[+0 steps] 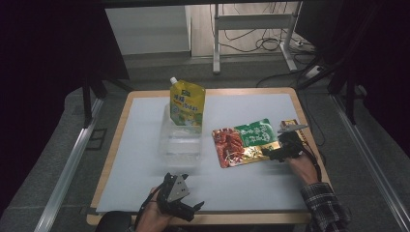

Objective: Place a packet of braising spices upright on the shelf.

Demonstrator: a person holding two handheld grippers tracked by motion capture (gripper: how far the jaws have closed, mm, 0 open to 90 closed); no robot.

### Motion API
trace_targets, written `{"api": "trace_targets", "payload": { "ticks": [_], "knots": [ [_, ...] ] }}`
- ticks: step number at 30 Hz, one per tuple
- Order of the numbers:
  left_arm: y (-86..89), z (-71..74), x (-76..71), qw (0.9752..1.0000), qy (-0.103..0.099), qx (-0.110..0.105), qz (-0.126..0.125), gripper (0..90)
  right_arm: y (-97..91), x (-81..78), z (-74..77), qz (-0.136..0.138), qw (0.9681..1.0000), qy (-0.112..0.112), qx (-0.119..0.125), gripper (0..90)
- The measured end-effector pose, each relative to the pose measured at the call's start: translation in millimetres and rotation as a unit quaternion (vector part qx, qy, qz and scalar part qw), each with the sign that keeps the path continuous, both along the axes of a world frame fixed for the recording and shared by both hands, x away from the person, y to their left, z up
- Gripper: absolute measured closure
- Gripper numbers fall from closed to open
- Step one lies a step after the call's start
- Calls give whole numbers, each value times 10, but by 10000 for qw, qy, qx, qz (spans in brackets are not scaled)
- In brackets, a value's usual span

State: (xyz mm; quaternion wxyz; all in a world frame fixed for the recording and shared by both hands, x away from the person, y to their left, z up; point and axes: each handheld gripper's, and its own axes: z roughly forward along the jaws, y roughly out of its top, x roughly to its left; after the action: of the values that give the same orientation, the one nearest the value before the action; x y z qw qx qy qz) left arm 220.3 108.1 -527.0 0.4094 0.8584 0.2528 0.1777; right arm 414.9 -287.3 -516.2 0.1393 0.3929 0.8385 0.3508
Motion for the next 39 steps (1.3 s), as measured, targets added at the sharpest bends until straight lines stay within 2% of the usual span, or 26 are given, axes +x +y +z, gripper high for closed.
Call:
{"api": "trace_targets", "payload": {
  "ticks": [6, 9, 12, 18, 21, 23, 27, 30, 33, 35, 36, 38, 39],
  "knots": [
    [-2, -1, -1, 10000, 1, 12, -12, 14, -6, 17, -61, 23, 9997, 212, 75, 10],
    [-4, -3, 0, 10000, 4, 19, -22, 14, -1, 20, -72, 28, 9998, 195, 38, 8],
    [-9, -4, -1, 10000, 5, 28, -35, 14, -10, 21, -67, -6, 9996, 236, 132, 7],
    [-13, -8, -1, 10000, 7, 55, -49, 14, -30, 17, -4, -21, 9985, 183, 520, 7],
    [-18, -10, -2, 10000, 8, 69, -51, 14, -3, 10, 22, 90, 9962, 245, 832, 8],
    [-20, -10, -3, 10000, 8, 74, -59, 14, 42, 8, 8, 148, 9964, 287, 789, 8],
    [-21, -10, -4, 9999, 5, 80, -63, 14, 150, 9, -34, 306, 9974, 399, 518, 23],
    [-24, -12, -4, 9999, 7, 80, -73, 14, 197, 4, -23, 369, 9977, 350, 444, 25],
    [-29, -12, -6, 9999, 2, 89, -80, 14, 216, 24, -13, 243, 9973, 412, 550, 24],
    [-32, -14, -7, 9999, -1, 99, -85, 14, 221, 38, -23, 95, 9973, 500, 521, 33],
    [-33, -14, -7, 9999, -3, 104, -87, 14, 219, 39, -26, 75, 9976, 513, 460, 52],
    [-35, -15, -6, 9999, -5, 116, -89, 15, 211, 36, -17, -149, 9983, 459, 316, 156],
    [-35, -16, -7, 9999, -5, 117, -87, 14, 200, 35, -5, -219, 9983, 433, 327, 222]
  ]
}}
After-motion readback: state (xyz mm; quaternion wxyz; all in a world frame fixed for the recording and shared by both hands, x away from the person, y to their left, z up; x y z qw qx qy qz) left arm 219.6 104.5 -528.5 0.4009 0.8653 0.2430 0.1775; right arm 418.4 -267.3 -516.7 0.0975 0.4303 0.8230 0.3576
